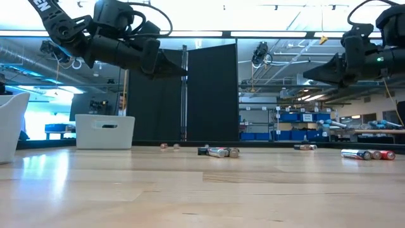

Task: Sort batteries
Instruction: Put the black-red battery into the bottom right gray bin

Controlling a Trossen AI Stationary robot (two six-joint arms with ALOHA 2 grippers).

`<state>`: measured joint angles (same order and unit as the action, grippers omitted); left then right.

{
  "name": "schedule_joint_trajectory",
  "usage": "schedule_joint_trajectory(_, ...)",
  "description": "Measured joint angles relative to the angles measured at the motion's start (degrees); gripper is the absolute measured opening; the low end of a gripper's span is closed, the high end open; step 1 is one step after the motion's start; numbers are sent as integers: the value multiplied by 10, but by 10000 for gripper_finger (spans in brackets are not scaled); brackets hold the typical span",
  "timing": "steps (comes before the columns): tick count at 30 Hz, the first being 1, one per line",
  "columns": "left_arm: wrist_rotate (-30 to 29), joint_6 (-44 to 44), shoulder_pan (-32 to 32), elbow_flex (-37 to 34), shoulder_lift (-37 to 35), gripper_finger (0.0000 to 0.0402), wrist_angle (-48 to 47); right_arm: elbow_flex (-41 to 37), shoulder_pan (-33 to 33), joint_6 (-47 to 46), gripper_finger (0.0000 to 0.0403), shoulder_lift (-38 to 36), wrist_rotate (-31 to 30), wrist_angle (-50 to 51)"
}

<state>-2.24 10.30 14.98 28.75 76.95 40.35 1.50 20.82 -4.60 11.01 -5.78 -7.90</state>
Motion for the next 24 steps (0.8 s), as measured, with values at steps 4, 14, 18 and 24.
schedule_joint_trajectory(4, 0, 0, 2, 0, 0, 13, 1, 38, 0, 3, 18, 28, 0, 57)
schedule_joint_trajectory(14, 0, -3, 1, 0, 0, 13, -5, 128, -15, -24, 41, 124, 24, 180)
schedule_joint_trajectory(18, 0, -5, 1, 0, 0, 13, -4, 141, -33, -69, 76, 159, 42, 203)
schedule_joint_trajectory(24, 0, -8, 1, 0, 0, 13, -5, 184, -81, -114, 134, 218, 45, 266)
